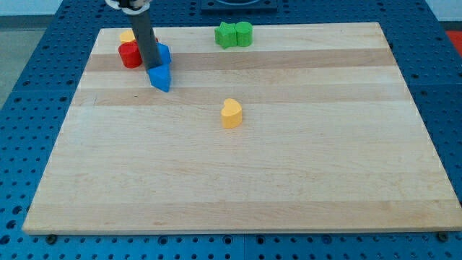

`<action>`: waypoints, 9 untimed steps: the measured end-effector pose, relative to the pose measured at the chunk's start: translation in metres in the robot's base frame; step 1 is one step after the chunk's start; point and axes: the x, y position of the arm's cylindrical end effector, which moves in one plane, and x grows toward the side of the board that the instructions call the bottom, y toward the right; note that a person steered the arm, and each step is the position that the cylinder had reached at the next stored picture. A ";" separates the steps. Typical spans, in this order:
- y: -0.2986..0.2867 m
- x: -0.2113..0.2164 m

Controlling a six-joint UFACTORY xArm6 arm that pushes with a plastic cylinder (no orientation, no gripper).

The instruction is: Slide blue triangle closer to the yellow heart

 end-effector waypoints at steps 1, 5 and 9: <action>0.000 0.014; 0.068 0.056; 0.017 0.061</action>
